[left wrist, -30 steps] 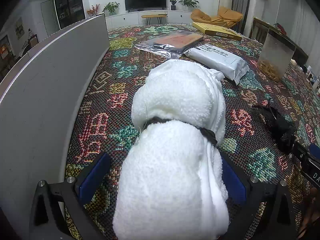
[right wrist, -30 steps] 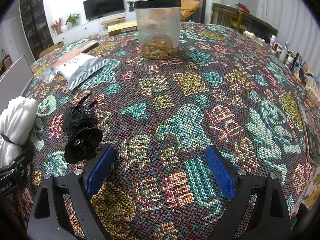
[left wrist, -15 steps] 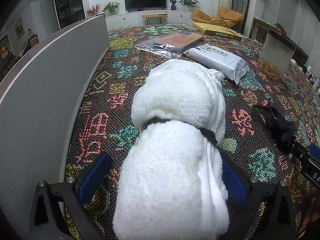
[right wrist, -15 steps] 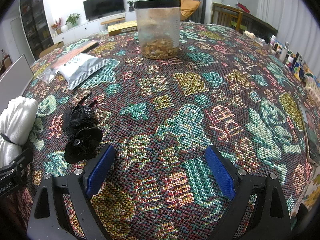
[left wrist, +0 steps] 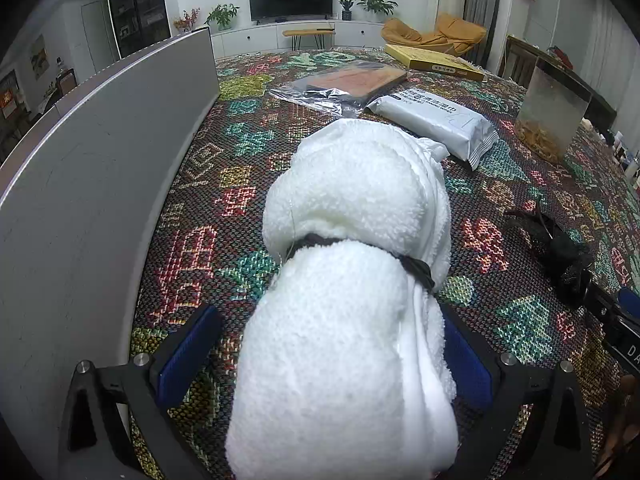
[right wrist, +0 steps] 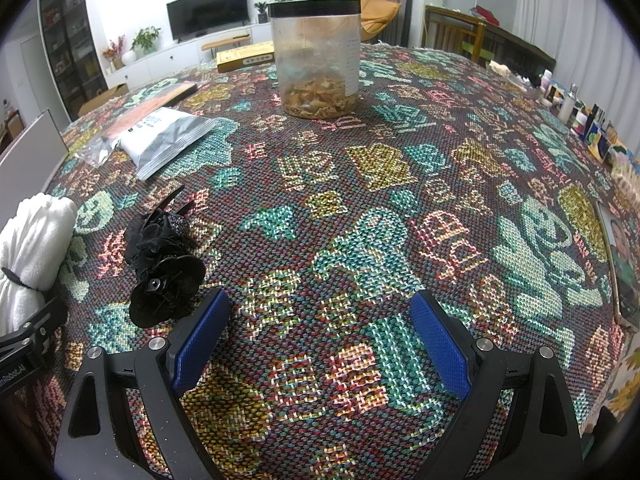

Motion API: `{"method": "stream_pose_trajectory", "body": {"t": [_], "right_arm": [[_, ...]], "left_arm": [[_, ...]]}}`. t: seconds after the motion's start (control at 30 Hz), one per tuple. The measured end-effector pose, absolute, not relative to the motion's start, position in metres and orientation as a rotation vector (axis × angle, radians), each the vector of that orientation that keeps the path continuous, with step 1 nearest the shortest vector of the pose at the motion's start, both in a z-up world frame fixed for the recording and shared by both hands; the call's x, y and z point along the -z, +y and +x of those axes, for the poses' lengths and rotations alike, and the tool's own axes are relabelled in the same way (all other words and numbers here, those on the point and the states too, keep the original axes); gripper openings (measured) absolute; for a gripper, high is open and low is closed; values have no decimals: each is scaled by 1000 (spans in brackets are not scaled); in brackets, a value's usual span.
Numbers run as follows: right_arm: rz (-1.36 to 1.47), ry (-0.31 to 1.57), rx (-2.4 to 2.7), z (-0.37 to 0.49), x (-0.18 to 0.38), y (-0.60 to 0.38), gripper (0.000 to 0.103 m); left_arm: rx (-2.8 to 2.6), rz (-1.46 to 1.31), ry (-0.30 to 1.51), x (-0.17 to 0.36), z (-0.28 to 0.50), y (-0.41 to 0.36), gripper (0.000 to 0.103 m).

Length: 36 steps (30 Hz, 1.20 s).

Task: Organize soft objects
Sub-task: 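Lift the white bundle with the left tool while the right tool grasps the black cloth, then carry both items over the white box and open both tools to drop them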

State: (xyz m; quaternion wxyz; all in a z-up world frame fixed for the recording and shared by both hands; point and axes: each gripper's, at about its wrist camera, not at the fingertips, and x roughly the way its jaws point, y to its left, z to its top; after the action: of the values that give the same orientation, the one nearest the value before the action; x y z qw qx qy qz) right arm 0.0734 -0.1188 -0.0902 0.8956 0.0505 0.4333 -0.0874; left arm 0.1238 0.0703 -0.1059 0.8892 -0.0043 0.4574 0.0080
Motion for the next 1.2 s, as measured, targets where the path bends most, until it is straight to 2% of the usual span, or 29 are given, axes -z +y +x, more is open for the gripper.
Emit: {"method": "stream_pose_trajectory", "body": {"t": [0.27, 0.43, 0.57, 0.6, 0.63, 0.67, 0.83, 0.87, 0.9, 1.0, 1.2], "right_arm": [[316, 850, 74, 60, 79, -143, 93], [14, 871, -132, 81, 51, -88, 93], [-165, 966, -251, 115, 62, -48, 89], [-186, 994, -256, 120, 68, -46, 77], [-205, 1052, -257, 128, 77, -46, 55], [-168, 1047, -273, 130, 76, -51, 40], [-29, 1005, -202, 134, 66, -123, 39], [6, 992, -169, 139, 63, -144, 39], [40, 981, -134, 145, 60, -165, 39], [141, 953, -23, 174, 55, -227, 39], [199, 985, 52, 248, 75, -303, 39]], "left_arm": [[-15, -8, 951, 106, 124, 70, 103], [13, 17, 1023, 102, 129, 68, 103], [4, 20, 1042, 94, 130, 70, 102], [7, 24, 1038, 91, 130, 69, 102], [10, 28, 1040, 89, 131, 69, 101], [16, 31, 1046, 89, 133, 68, 97], [39, 33, 1072, 94, 145, 65, 74], [39, 36, 1059, 94, 145, 64, 66], [47, 36, 1047, 92, 146, 62, 53], [53, 27, 1045, 89, 148, 58, 47], [54, -38, 1031, 78, 150, 66, 46]]}}
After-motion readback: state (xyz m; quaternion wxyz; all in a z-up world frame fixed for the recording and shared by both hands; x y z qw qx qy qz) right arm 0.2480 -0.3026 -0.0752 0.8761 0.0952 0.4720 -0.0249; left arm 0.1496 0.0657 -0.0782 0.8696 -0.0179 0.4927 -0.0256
